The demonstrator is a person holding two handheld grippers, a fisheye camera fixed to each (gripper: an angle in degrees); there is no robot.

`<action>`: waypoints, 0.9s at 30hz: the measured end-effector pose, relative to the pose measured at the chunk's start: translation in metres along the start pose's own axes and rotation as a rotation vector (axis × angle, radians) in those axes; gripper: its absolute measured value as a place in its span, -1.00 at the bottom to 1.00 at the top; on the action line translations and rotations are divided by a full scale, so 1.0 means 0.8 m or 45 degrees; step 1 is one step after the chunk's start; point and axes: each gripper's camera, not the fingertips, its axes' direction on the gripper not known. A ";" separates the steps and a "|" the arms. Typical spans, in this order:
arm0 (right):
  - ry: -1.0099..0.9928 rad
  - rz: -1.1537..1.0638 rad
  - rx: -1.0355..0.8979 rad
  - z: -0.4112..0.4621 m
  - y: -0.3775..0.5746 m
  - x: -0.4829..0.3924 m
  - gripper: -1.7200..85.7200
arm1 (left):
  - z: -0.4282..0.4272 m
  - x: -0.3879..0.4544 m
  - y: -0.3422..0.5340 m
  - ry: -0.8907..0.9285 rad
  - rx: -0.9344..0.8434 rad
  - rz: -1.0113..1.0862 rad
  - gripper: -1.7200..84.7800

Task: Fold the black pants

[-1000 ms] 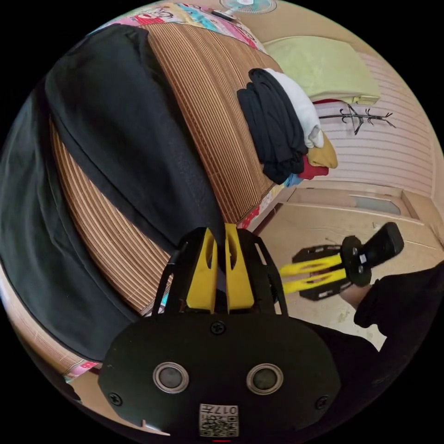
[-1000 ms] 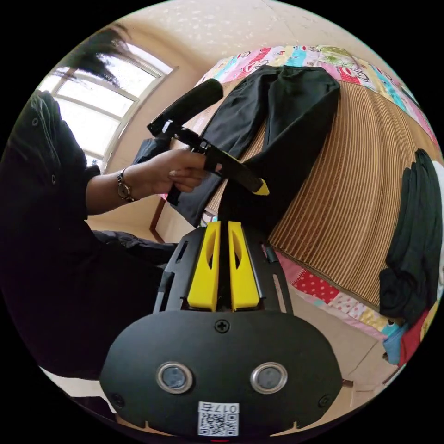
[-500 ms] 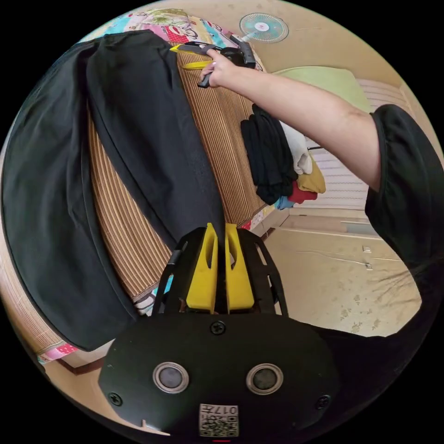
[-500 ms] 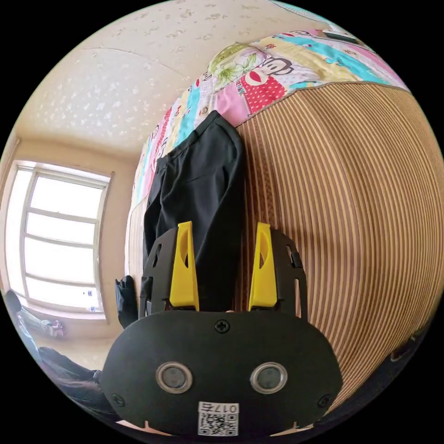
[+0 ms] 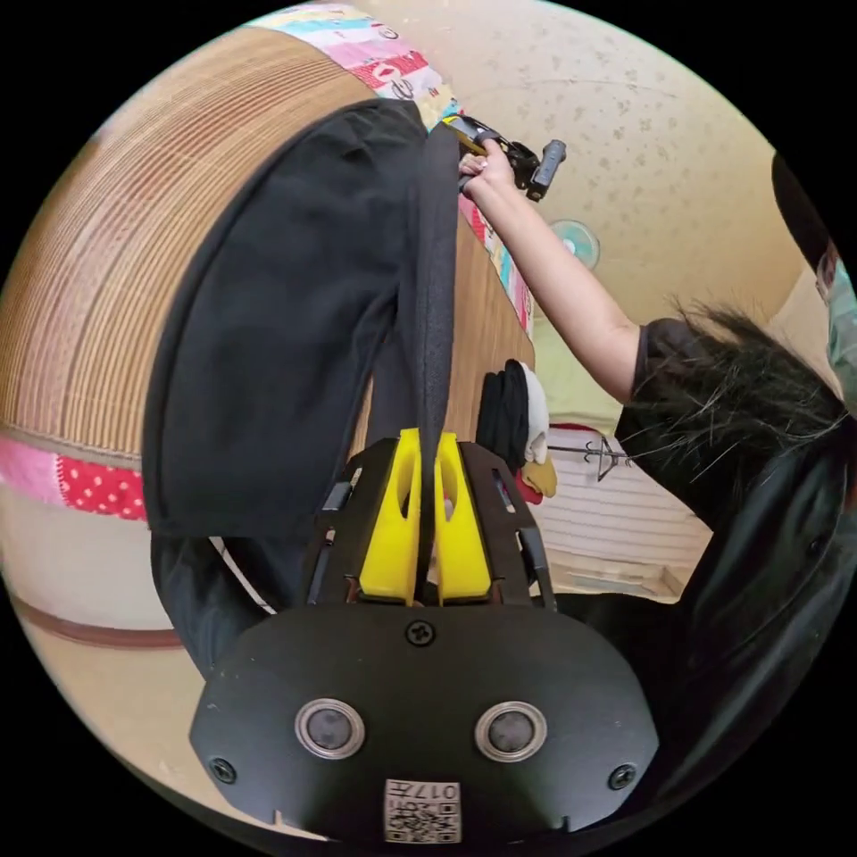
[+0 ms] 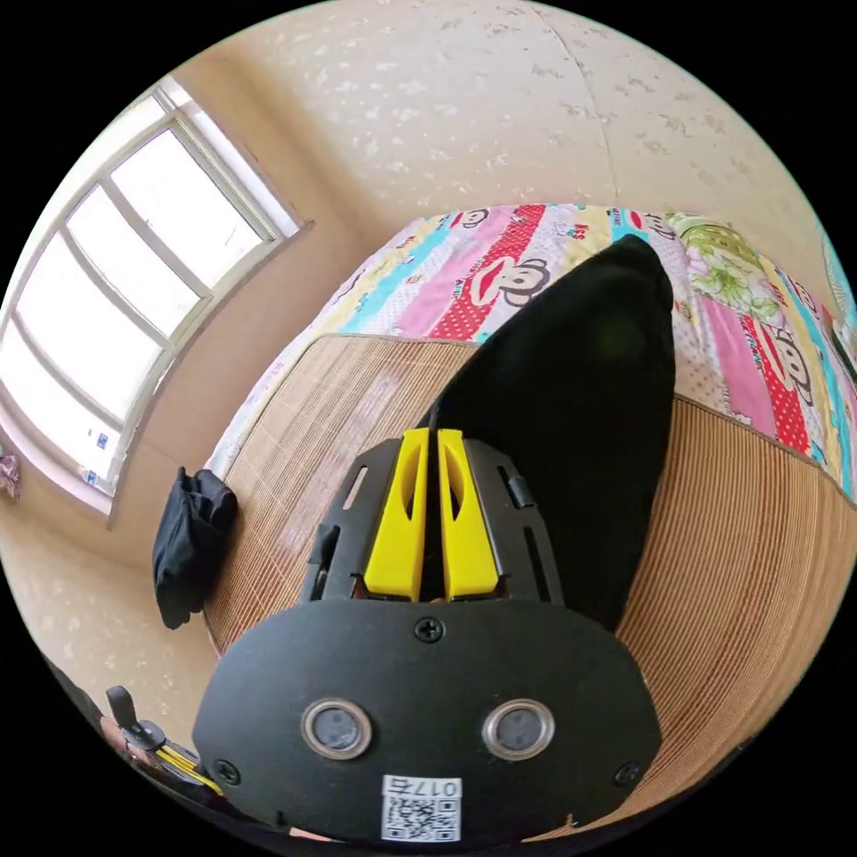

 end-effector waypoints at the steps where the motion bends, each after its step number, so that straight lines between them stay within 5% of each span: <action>1: -0.035 0.022 -0.044 0.024 0.004 -0.009 -0.90 | -0.017 -0.019 0.001 -0.096 0.011 -0.027 -0.96; 9: -0.070 -0.048 -0.117 -0.053 0.171 -0.034 -0.81 | -0.017 -0.103 0.001 -0.294 -0.217 -0.046 -0.81; 14: -0.043 0.210 -0.233 -0.130 0.360 0.007 -0.77 | -0.014 -0.091 -0.013 -0.235 -0.317 0.055 -0.79; 19: -0.311 0.496 -0.284 -0.155 0.550 0.020 -0.74 | 0.023 -0.052 -0.014 -0.275 -0.435 0.156 -0.87; 27: -0.365 0.503 -0.320 -0.128 0.611 -0.039 -0.77 | 0.027 -0.013 0.011 -0.302 -0.501 0.230 -0.92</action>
